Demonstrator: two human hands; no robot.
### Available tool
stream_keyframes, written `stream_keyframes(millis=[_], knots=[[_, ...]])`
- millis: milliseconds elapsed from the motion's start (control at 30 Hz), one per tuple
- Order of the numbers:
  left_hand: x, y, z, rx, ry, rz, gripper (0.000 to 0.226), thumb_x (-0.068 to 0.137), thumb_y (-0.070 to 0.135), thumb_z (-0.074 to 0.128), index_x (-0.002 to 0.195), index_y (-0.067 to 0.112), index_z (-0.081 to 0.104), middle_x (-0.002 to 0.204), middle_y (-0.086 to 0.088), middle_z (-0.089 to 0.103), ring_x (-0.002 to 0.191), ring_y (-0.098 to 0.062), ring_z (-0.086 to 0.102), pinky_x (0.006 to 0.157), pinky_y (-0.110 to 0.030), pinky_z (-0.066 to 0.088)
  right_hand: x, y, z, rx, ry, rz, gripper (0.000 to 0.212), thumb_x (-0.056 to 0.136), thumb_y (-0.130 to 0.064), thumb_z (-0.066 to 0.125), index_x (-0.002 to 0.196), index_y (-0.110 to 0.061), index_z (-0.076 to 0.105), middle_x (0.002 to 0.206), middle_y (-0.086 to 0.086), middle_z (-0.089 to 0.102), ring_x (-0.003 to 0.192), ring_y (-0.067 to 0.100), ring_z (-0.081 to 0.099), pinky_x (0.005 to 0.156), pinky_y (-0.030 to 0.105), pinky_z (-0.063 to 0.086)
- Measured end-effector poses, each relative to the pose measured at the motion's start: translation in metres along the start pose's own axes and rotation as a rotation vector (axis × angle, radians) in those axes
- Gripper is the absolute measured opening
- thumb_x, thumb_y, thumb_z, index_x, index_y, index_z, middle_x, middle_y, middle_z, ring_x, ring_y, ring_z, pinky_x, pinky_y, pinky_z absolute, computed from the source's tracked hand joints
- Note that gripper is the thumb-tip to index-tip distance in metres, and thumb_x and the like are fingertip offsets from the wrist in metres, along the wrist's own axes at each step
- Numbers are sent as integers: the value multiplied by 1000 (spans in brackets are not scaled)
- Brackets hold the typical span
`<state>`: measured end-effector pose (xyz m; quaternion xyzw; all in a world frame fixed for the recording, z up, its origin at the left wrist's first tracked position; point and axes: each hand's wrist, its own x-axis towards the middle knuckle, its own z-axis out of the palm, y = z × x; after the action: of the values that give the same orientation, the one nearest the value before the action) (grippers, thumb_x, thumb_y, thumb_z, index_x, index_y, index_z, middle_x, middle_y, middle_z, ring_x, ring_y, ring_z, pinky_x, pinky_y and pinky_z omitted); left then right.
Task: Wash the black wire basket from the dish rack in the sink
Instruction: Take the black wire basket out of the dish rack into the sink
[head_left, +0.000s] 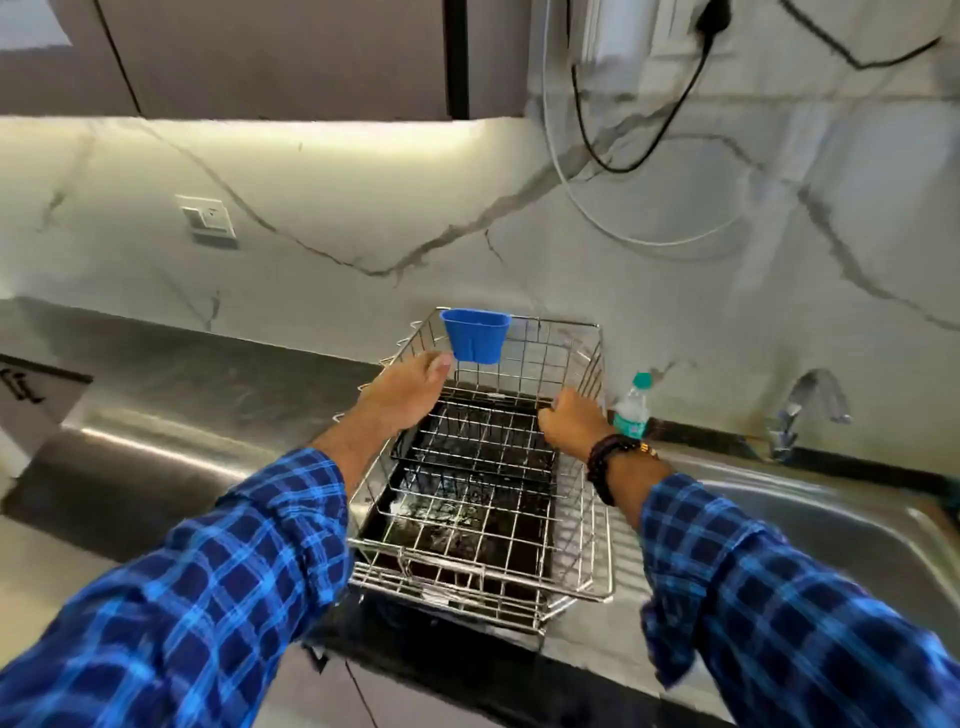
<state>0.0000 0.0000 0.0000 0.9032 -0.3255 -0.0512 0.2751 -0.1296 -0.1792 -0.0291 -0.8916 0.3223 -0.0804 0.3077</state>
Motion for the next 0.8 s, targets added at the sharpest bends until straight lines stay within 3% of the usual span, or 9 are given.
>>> stream_keyframes(millis=[100, 200, 367, 533, 600, 633, 667, 767, 800], knots=[[31, -26, 18, -8, -37, -156, 56, 104, 54, 26, 146, 24, 46, 138, -14, 60, 125, -33, 57, 108, -45, 43, 23, 3, 13, -9, -24, 89, 17, 95, -14, 49, 103, -2, 57, 99, 14, 59, 97, 33, 59, 73, 28, 40], [56, -49, 35, 10, -87, -314, 53, 102, 43, 34, 147, 17, 45, 137, -17, 59, 124, -36, 57, 108, -46, 44, 40, 7, 19, 15, -22, 202, 21, 96, -11, 49, 108, 1, 60, 96, 12, 54, 91, 30, 55, 72, 28, 38], [87, -55, 52, 123, -143, -394, 37, 98, 15, 43, 131, 2, 53, 131, -20, 60, 121, -38, 58, 95, -40, 47, 68, 16, 34, 14, -55, 305, 14, 97, -9, 47, 85, -3, 54, 93, 11, 54, 86, 28, 53, 72, 29, 40], [94, -67, 77, 214, -154, -408, 26, 95, 13, 47, 114, 5, 63, 116, -17, 68, 101, -35, 63, 87, -41, 52, 83, 25, 48, -7, -102, 360, 29, 97, -8, 48, 119, 4, 61, 115, 21, 64, 101, 33, 62, 77, 32, 50], [94, -73, 84, 272, -126, -387, 26, 96, 15, 47, 115, 7, 62, 113, -16, 70, 101, -34, 65, 83, -41, 51, 88, 29, 56, 56, -120, 393, 29, 98, -5, 44, 121, 4, 60, 105, 18, 65, 78, 26, 61, 53, 25, 52], [93, -75, 87, 309, -106, -366, 25, 96, 14, 47, 116, 8, 61, 112, -15, 70, 101, -34, 66, 81, -41, 51, 89, 30, 59, 112, -113, 431, 28, 98, -2, 41, 118, 3, 59, 95, 15, 64, 68, 23, 57, 41, 21, 47], [93, -77, 91, 348, -90, -347, 25, 96, 12, 47, 116, 8, 60, 110, -14, 70, 99, -33, 66, 77, -40, 50, 90, 32, 63, 147, -93, 468, 26, 98, 0, 38, 112, 2, 59, 90, 13, 63, 67, 23, 57, 41, 21, 48], [97, -79, 100, 438, -51, -301, 21, 95, 7, 50, 111, 7, 63, 104, -12, 71, 90, -31, 66, 68, -37, 45, 96, 37, 72, 205, -43, 533, 23, 99, 0, 36, 80, -5, 49, 84, 12, 61, 82, 29, 66, 71, 39, 61], [98, -79, 101, 435, -41, -293, 19, 95, 6, 50, 109, 7, 64, 101, -12, 70, 88, -30, 65, 67, -36, 45, 97, 37, 73, 217, -33, 543, 25, 99, -1, 35, 77, -6, 47, 80, 11, 59, 81, 27, 64, 73, 40, 60]])
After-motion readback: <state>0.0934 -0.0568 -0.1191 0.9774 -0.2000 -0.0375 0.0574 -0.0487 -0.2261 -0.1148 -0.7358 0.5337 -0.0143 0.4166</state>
